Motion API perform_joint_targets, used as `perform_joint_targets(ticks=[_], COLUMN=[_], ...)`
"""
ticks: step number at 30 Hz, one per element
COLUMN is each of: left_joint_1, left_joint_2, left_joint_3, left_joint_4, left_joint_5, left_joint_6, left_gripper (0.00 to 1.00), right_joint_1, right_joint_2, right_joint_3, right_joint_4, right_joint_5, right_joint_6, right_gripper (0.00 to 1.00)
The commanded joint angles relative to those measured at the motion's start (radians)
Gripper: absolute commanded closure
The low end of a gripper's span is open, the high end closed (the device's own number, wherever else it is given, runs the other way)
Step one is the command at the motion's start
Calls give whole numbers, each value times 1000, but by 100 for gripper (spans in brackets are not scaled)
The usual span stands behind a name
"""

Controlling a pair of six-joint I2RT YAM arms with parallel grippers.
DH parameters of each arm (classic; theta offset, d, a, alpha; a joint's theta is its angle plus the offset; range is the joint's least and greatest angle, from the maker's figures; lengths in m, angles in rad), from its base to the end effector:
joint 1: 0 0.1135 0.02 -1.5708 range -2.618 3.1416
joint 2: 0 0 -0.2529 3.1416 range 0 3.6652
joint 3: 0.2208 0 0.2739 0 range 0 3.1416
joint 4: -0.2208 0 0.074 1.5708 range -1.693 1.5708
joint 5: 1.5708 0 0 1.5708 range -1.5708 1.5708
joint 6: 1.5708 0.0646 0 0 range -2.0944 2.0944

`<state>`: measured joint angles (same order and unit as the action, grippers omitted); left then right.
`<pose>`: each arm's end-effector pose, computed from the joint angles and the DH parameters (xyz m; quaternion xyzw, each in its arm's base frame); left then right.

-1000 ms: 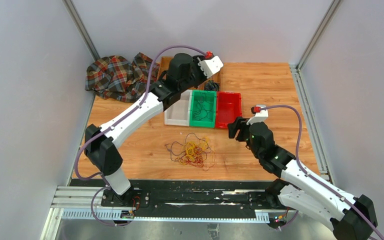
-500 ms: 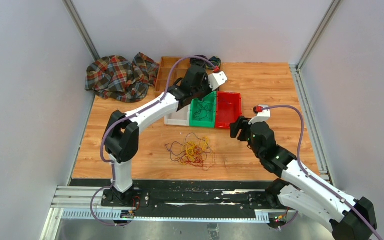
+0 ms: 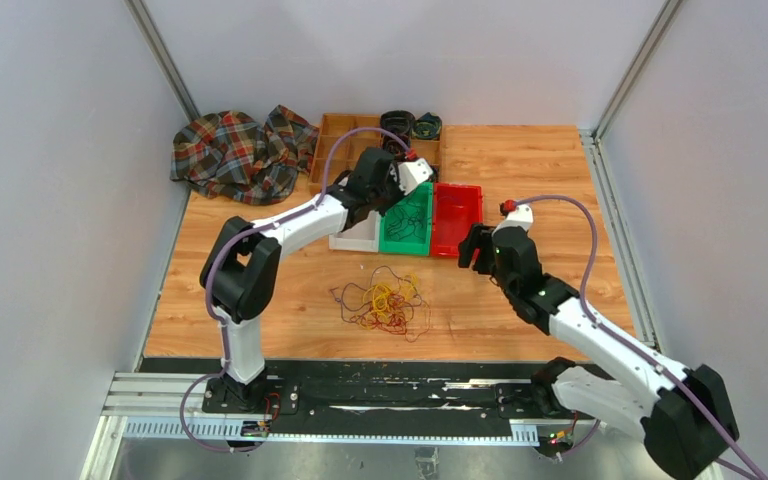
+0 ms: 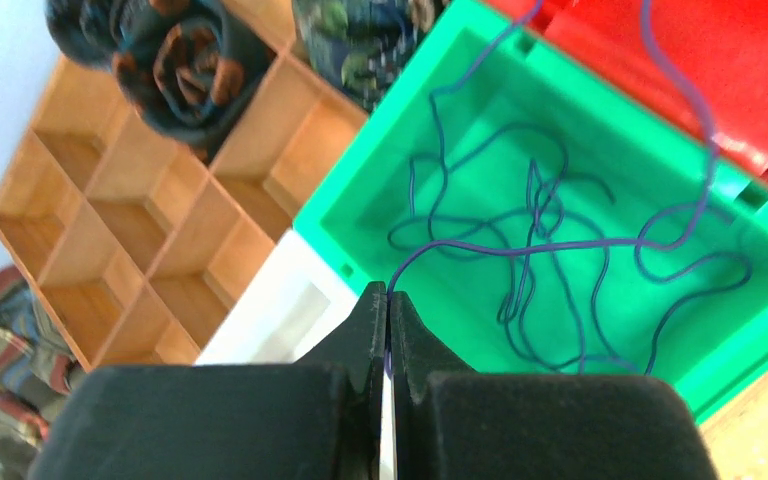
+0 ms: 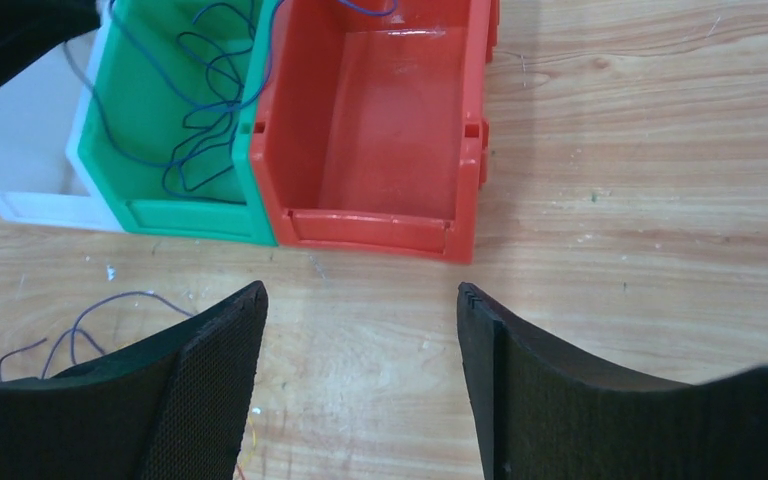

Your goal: Untangle the cables

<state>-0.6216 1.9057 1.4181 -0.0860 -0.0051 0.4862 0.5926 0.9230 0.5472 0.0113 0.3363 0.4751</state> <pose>0.3935 -0.2814 0.2049 0.4609 0.7476 -0.0301 0.4773 0.2310 0.1298 0.2248 0.0471 0.8161 0.1659 0.5516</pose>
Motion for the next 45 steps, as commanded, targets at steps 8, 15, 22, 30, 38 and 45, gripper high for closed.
perform_joint_targets(ticks=[8,15,22,30,38,45], left_joint_1=[75,84,137,136,135,135], left_joint_2=[-181,-235,-248,-248,-218,-189], left_joint_3=[-52,-70,-42,-19,34,60], left_joint_4=[-3,-45,-74,-90,-109,-112], left_joint_5=[51,48,74,108,141,149], left_joint_6=[-109,-115,-166,-188,-232,-239], left_gripper=[100,100,100,100,100,100], right_joint_1=[-118,-119,-104,-45,2,6], right_joint_2=[278,505,668,829,935,969], right_joint_3=[182,320,451,576,643,621], right_joint_4=[150,215,219,228,227,240], right_joint_5=[-170,-183,-224,-238,-252,-269], right_joint_6=[-33,-24,-11,6,15,38], right_gripper=[28,36,51,64,72,79])
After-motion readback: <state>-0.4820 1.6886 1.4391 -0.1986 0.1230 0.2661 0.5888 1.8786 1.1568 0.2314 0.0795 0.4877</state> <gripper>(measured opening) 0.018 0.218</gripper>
